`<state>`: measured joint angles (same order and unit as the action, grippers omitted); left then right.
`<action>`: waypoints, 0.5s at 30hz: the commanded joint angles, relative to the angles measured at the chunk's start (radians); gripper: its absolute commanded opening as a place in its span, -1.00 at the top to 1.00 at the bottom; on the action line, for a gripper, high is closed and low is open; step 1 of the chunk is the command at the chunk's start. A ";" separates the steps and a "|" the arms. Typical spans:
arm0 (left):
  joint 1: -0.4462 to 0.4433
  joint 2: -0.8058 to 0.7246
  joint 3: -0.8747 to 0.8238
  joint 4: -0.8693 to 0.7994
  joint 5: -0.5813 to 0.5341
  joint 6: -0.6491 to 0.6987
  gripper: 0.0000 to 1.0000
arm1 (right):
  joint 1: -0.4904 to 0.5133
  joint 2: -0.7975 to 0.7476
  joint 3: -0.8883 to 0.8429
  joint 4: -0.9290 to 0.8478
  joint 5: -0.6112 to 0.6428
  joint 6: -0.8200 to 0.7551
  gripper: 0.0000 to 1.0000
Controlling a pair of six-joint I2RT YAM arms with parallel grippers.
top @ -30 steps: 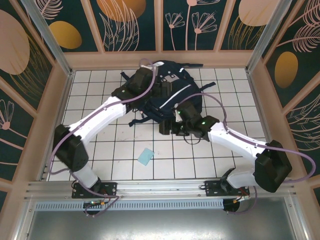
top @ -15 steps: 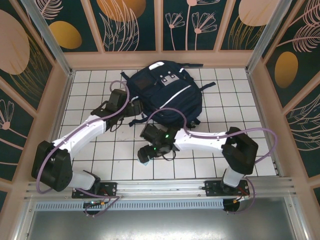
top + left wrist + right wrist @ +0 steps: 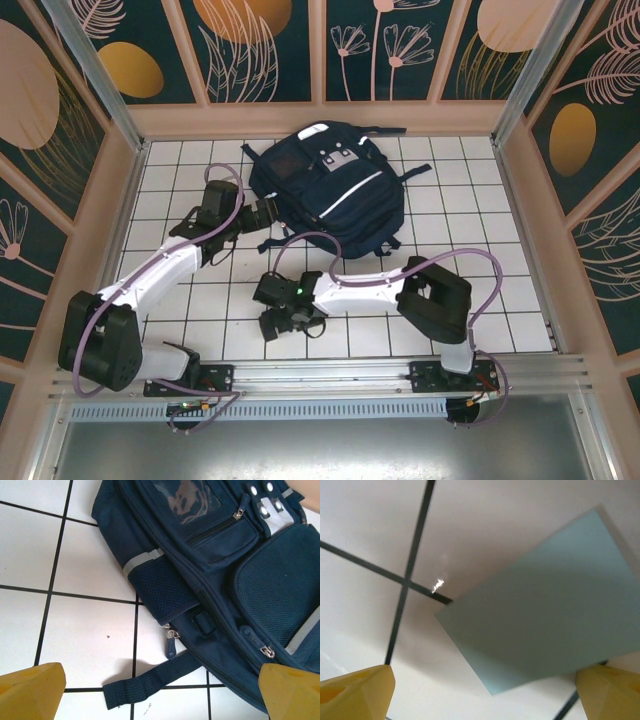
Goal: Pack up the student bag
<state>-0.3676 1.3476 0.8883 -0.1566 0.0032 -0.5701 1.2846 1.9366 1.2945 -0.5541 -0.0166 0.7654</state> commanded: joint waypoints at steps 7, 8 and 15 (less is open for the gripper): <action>0.070 -0.040 -0.020 0.069 0.074 -0.006 -0.97 | 0.016 0.171 0.264 -0.144 0.280 -0.061 -0.84; 0.084 -0.030 -0.016 0.070 0.091 -0.009 -0.97 | 0.020 0.170 0.262 -0.150 0.290 -0.063 -0.83; 0.130 0.018 0.005 0.075 0.115 -0.031 -0.97 | 0.024 0.165 0.187 -0.152 0.282 -0.038 -0.52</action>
<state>-0.2398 1.3548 0.8825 -0.1081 0.0944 -0.5854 1.3010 2.0995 1.5139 -0.6598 0.2108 0.7101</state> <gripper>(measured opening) 0.985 0.792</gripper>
